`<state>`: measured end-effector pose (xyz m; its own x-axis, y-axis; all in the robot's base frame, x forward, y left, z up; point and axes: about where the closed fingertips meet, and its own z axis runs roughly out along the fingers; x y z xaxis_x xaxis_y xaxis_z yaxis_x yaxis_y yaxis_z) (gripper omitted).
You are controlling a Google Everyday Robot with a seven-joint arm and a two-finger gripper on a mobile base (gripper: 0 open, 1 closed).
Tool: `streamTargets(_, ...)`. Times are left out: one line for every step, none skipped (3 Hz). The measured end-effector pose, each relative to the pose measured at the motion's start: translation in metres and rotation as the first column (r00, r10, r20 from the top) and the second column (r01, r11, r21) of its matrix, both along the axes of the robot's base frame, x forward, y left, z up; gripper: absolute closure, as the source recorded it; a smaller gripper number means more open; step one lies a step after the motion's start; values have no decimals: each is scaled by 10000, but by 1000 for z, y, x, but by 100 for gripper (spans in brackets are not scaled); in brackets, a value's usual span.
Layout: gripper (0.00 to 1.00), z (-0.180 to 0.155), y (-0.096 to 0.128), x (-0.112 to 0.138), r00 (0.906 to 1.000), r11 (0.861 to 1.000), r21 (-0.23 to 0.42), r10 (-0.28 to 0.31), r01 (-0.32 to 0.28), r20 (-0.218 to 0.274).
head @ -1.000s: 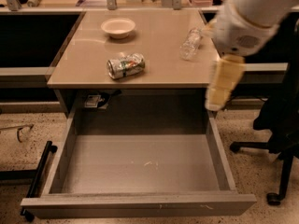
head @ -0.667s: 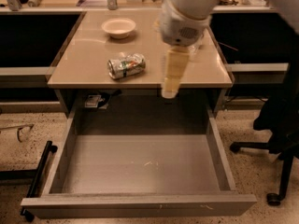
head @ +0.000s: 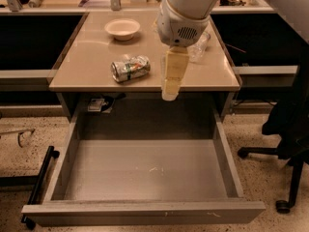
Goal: Place 7up can into top drawer
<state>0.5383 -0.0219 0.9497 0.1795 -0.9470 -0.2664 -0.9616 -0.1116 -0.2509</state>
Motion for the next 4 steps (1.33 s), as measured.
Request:
streamTargets(0,-4,13,27,9993,9988,346,349,-353,144)
streamTargets(0,-18,43,78,9914,9885,767,1292,-1304,199)
streamTargets(0,-4,48,98,9904,9848,1149,1235,-1300,621)
streamTargets(0,-4,48,98,9904,9848,1150,1235,-1300,621)
